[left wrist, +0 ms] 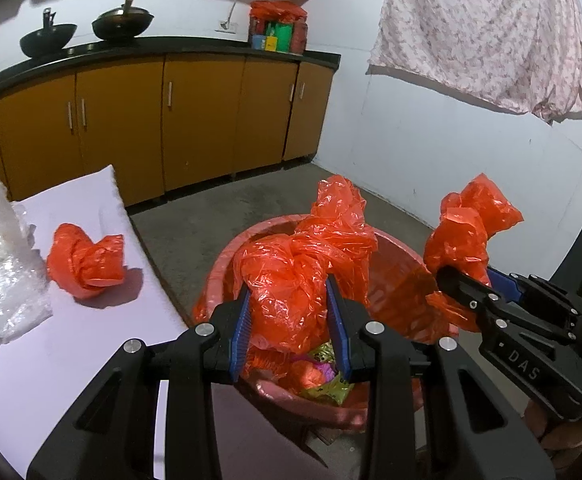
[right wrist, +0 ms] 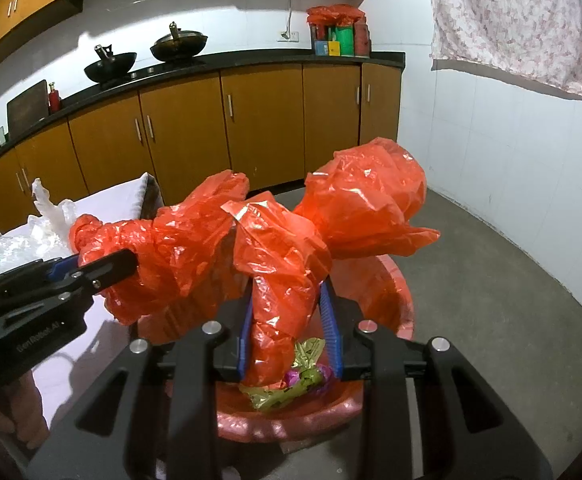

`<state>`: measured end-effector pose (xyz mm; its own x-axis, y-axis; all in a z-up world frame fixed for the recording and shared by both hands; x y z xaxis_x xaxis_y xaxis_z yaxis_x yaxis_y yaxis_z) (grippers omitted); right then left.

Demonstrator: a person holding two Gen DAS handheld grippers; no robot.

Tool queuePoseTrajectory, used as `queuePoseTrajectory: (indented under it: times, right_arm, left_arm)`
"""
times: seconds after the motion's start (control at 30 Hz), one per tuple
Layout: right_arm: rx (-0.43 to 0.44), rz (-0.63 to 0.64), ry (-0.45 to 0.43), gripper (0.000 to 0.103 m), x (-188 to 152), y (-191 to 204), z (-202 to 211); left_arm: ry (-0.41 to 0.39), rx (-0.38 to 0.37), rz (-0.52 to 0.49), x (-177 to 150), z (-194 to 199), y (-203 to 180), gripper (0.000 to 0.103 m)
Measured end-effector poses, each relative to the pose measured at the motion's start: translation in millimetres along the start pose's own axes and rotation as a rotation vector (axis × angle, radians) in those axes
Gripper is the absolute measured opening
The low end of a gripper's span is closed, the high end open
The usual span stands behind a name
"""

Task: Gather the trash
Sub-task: 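Open both tools over the basket to drop the orange bags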

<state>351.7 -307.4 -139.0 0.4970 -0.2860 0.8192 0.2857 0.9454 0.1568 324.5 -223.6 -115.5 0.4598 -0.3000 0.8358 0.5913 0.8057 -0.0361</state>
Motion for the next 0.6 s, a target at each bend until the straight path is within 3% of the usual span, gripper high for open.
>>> queuePoseTrajectory:
  times: [0.37, 0.6]
  right_arm:
    - [0.005, 0.006, 0.009, 0.034, -3.2, -4.4, -16.4]
    - [0.03, -0.033, 0.012, 0.049, -4.8, -11.5, -15.2]
  left_arm:
    - [0.043, -0.017, 0.0, -2.4, -20.9, -6.4, 0.039]
    - [0.066, -0.017, 0.02, -7.7, -27.8, -1.0, 0.048]
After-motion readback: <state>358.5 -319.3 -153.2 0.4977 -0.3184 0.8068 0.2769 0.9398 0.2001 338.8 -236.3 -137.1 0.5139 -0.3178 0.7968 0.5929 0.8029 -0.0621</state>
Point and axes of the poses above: each gripper's, at about its wrist camera, not at the fingertips, and z roughly against the way its jaws point, y to its left, x to its top, the point moved 10 cm from there along -z, roughly the way its jaws point, and after that the axes turned 9 degrees about -z, right-handed, at the moved point
